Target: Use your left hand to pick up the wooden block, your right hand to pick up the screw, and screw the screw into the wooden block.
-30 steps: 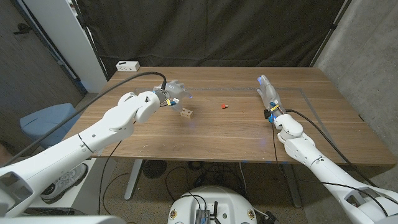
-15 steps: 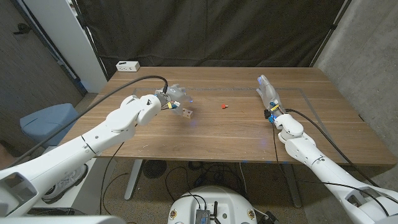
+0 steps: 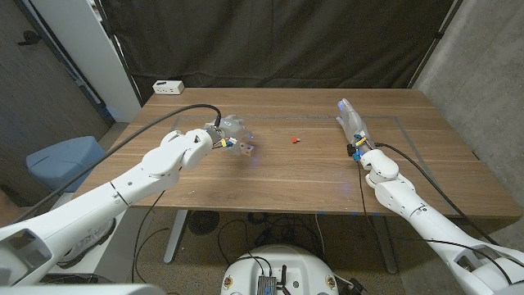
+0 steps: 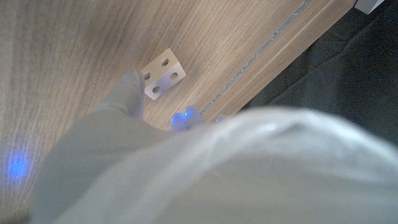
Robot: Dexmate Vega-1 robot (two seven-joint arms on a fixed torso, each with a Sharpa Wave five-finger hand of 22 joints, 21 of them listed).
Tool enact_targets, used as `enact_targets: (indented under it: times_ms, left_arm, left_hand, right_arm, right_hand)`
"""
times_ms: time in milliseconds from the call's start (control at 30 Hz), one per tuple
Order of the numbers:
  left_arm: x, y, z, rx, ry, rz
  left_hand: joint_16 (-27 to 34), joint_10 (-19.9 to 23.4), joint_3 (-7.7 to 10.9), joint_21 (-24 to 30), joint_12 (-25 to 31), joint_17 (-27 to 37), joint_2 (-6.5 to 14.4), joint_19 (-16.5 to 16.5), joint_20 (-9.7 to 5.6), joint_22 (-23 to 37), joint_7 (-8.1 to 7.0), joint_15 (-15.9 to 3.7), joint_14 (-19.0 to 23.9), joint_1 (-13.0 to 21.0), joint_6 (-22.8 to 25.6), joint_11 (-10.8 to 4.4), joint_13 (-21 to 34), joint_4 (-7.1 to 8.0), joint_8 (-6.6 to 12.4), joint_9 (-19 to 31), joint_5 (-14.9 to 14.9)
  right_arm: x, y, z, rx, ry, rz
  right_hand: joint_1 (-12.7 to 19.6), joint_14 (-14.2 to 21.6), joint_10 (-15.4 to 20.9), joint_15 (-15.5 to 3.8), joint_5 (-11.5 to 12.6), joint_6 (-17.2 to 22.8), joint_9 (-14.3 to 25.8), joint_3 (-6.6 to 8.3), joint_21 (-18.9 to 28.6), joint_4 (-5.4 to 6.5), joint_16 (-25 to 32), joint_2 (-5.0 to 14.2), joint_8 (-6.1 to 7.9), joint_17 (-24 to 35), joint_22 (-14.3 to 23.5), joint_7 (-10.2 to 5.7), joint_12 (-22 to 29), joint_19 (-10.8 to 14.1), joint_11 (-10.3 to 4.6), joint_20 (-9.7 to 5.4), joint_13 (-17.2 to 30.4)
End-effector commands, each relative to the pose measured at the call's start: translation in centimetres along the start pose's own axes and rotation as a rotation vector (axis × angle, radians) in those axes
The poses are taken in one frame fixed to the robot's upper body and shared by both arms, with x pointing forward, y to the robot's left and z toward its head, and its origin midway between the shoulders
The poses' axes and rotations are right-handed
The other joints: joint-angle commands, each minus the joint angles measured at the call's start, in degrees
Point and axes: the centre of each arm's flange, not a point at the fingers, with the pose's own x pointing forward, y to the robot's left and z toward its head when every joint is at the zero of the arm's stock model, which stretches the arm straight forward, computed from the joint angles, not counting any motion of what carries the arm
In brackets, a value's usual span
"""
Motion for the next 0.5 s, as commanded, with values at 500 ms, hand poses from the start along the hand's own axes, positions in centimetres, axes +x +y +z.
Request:
enact_targets:
  times_ms: [500]
  left_arm:
    - [1.7, -1.1, -0.4, 0.01, -0.016, 0.013]
  left_hand:
    - [0.32, 1.24, -0.33, 0.22, 0.56, 0.29, 0.44, -0.63, 0.28, 0.24, -0.52, -0.65, 0.95, 0.94, 1.25, -0.19, 0.51, -0.25, 0.51, 0.32, 0.09]
  right_arm:
    - [0.0, 0.4, -0.5, 0.003, 0.014, -0.006]
  right_hand:
    - [0.0, 0.03, -0.17, -0.83, 0.4, -0.06, 0.11, 0.17, 0.41, -0.35, 0.36, -0.36, 0.32, 0.14, 0.29, 0.01, 0.24, 0.12, -0.5, -0.56, 0.08]
